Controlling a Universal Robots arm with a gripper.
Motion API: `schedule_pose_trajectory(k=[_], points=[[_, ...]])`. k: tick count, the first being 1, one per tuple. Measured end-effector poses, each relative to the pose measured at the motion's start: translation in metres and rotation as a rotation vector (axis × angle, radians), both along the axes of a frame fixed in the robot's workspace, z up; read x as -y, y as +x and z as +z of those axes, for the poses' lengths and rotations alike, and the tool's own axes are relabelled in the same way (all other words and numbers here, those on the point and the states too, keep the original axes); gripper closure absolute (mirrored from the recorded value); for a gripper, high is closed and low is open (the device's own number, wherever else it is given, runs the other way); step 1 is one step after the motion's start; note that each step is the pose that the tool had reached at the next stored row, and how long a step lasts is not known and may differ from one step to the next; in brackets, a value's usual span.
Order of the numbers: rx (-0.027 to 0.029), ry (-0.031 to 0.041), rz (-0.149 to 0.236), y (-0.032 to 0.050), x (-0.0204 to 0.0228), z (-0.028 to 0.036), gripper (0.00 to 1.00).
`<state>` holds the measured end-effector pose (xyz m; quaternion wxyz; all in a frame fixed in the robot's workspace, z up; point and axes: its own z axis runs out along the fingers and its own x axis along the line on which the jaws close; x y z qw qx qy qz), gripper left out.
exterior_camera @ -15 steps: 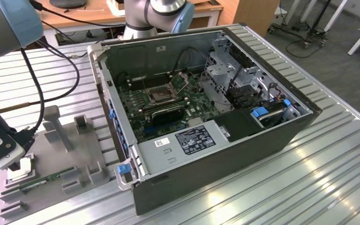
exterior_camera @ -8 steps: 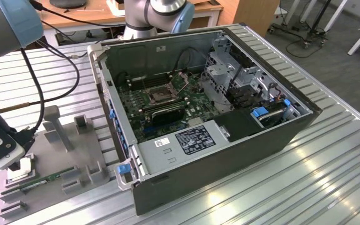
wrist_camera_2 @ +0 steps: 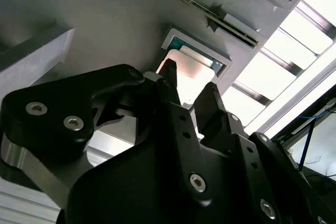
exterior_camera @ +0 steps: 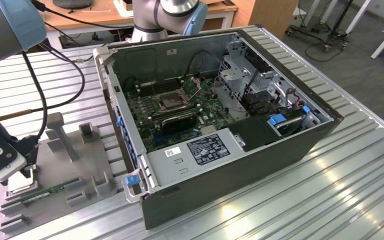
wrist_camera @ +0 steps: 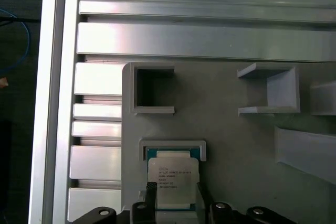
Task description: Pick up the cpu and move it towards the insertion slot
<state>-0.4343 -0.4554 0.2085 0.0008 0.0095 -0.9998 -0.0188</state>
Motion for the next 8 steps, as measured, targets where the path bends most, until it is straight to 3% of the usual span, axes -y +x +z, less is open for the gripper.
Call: schedule_pose_trajectory(k=[8], points=[[0.0,0.0,0.0,0.0,0.0,0.0,0.29]])
